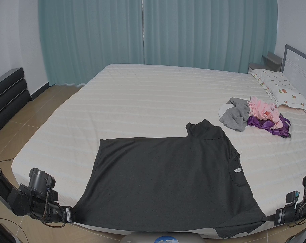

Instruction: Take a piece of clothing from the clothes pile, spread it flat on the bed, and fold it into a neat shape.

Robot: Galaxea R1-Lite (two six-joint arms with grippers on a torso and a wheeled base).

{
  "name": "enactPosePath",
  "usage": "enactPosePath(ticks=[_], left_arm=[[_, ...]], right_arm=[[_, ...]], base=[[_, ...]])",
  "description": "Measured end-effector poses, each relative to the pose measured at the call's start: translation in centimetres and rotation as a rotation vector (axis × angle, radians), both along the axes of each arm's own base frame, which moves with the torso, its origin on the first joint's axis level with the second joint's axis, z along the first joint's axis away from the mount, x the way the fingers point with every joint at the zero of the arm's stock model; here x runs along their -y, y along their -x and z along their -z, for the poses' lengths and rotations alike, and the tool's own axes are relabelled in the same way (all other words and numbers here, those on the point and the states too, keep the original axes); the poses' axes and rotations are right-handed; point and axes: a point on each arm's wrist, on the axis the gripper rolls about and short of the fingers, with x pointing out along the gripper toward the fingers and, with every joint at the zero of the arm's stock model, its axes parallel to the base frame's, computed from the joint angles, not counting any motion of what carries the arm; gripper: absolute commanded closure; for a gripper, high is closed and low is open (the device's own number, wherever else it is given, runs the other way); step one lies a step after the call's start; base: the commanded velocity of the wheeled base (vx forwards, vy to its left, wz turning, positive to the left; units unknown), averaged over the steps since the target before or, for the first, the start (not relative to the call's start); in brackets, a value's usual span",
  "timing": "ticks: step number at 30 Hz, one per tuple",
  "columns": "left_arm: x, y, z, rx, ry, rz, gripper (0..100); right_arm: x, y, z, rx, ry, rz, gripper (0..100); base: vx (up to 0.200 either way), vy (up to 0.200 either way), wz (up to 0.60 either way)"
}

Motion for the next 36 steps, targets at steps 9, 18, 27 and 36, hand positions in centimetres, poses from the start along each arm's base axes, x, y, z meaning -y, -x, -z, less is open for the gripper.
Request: enactPosePath(ticks=[9, 18, 27, 36], left_arm=[[0.1, -2.0, -1.0, 0.070, 0.036, -0.069, 100], [0.5, -4.8, -2.8, 0.163, 0.093, -0.148, 100], [0.7, -6.9, -4.1, 0.230, 0.129, -0.184, 100], [0.9, -7.7, -4.8, 0.266, 0.129, -0.184, 100]], right_arm=[[0.3, -1.1, -0.7, 0.051, -0.013, -0.007, 100], [1.3, -4.5, -2.0, 0.113, -0.034, 0.016, 100], [1.8, -6.9, -2.2, 0.118, -0.042, 0.010, 100], [1.6, -7.5, -2.0, 0.110, -0.046, -0.008, 100]], base=[[0.000, 0.000, 0.00], [0.000, 0.000, 0.00], [0.000, 0.000, 0.00], [0.000, 0.000, 0.00]])
